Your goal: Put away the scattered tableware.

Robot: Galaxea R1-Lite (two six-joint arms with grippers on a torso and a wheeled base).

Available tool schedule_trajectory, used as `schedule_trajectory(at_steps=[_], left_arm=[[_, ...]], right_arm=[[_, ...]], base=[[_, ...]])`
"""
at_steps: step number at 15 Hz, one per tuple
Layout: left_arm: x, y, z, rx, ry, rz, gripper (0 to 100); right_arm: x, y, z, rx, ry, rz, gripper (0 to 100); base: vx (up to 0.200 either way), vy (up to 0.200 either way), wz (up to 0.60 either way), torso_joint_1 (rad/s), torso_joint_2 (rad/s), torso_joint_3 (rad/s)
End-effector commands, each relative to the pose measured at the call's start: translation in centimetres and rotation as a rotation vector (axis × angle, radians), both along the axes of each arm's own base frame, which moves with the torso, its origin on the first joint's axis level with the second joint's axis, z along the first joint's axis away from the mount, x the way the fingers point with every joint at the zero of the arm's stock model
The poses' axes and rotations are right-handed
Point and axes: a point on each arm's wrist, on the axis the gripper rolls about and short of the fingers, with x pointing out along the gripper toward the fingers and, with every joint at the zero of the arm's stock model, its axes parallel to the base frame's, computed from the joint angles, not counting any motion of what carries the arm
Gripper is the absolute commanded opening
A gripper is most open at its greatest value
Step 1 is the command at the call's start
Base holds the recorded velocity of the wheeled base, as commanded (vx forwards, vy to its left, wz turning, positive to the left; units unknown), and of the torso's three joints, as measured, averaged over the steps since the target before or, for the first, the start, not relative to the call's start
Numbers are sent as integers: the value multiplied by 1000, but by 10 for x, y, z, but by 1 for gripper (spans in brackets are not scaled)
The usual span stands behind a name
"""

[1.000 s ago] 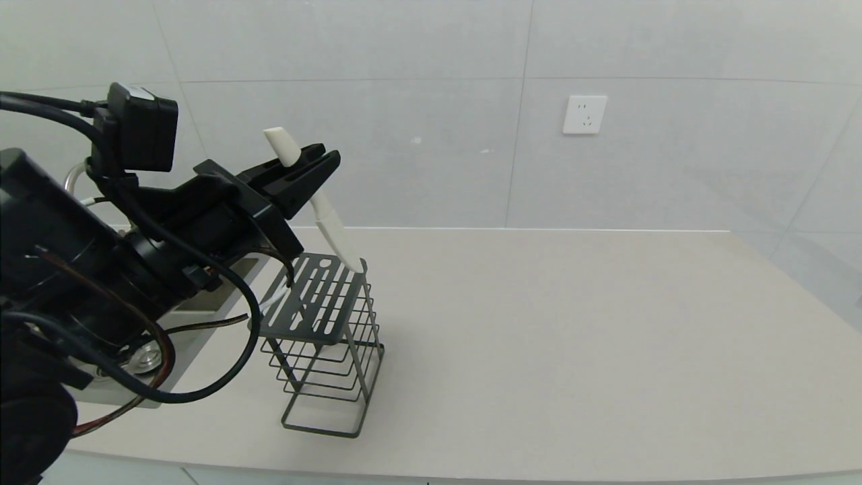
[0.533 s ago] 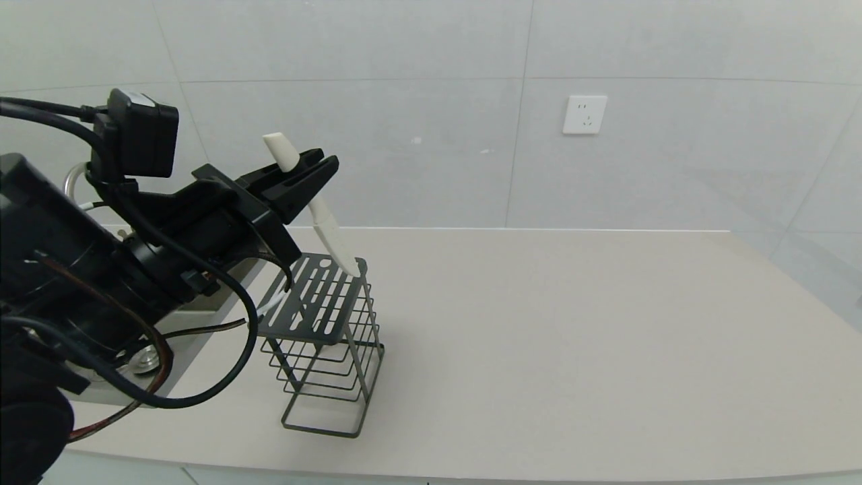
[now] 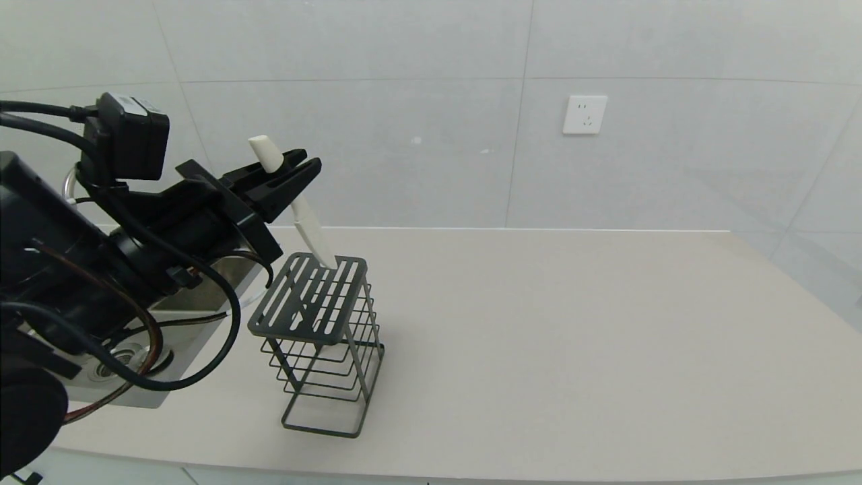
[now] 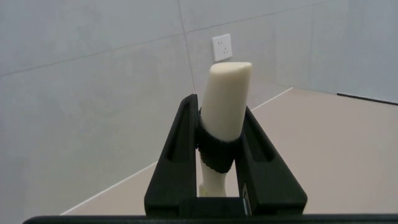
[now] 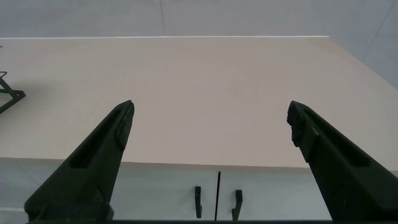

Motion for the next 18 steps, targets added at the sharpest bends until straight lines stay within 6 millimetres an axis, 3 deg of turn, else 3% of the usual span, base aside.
schedule_trajectory(at_steps=[1, 4, 18], left_arm=[[5, 1, -3, 8, 9, 1, 0], [13, -5, -14, 38, 31, -61, 0], [16, -10, -21, 48, 58, -78, 0]], right_arm=[[0, 0, 0, 0, 3, 0, 100], [0, 0, 0, 0, 3, 0, 100], [0, 0, 0, 0, 3, 0, 100]], base=[[0, 0, 0, 0, 0, 0], [0, 0, 0, 0, 0, 0], [0, 0, 0, 0, 0, 0]])
